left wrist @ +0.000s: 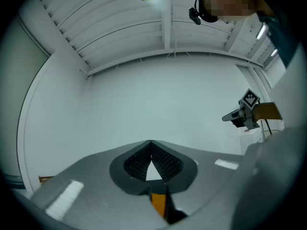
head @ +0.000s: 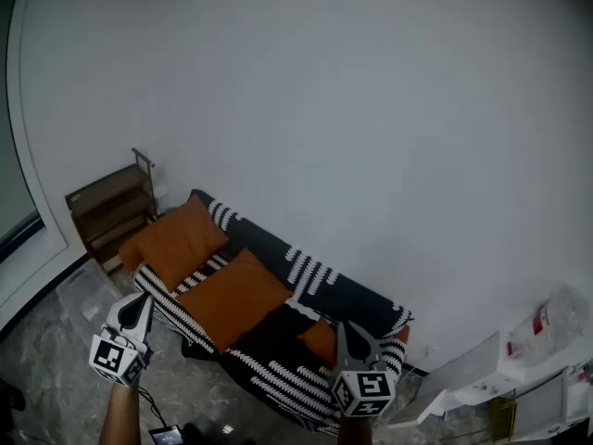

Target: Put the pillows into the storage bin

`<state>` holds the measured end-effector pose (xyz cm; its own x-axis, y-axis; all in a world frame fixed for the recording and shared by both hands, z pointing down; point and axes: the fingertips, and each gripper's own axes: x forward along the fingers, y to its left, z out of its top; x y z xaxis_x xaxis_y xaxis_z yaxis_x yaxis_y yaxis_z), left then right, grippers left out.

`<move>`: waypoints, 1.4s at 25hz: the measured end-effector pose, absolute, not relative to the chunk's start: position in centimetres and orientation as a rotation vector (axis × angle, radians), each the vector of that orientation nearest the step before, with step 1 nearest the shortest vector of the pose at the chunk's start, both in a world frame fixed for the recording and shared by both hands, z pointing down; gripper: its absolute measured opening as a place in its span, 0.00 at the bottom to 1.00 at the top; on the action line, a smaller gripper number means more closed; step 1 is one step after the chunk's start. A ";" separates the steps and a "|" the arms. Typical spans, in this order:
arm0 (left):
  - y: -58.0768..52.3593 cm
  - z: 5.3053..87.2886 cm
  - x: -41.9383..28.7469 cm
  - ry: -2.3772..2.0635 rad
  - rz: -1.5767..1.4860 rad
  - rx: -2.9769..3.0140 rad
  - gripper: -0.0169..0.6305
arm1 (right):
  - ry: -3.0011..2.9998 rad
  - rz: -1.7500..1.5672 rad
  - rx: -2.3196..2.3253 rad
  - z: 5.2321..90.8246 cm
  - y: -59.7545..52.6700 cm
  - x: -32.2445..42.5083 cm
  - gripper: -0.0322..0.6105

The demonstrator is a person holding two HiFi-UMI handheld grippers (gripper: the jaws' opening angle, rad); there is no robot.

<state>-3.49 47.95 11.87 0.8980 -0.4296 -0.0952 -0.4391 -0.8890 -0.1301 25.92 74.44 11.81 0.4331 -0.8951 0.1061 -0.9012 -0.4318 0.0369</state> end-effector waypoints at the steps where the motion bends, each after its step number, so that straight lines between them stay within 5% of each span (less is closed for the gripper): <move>1: 47.8 12.1 -3.5 0.672 0.096 -2.917 0.03 | -1.623 0.108 2.584 12.0 74.3 25.9 0.05; 12: 41.9 13.4 -5.8 0.635 0.219 -2.967 0.03 | -1.603 0.124 2.592 12.8 69.0 23.9 0.06; 25: 26.2 22.6 -9.3 0.622 0.026 -3.086 0.03 | -1.557 0.217 2.584 16.7 55.0 21.0 0.06; 35: 17.9 32.3 -7.8 0.806 -0.108 -3.259 0.03 | -1.565 0.349 2.525 23.2 46.3 26.7 0.06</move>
<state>-7.81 17.87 32.31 0.8841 -0.4534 0.1133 -0.4672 -0.8627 0.1937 26.66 46.29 23.22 0.4287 -0.8608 0.2744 -0.8958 -0.4445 0.0054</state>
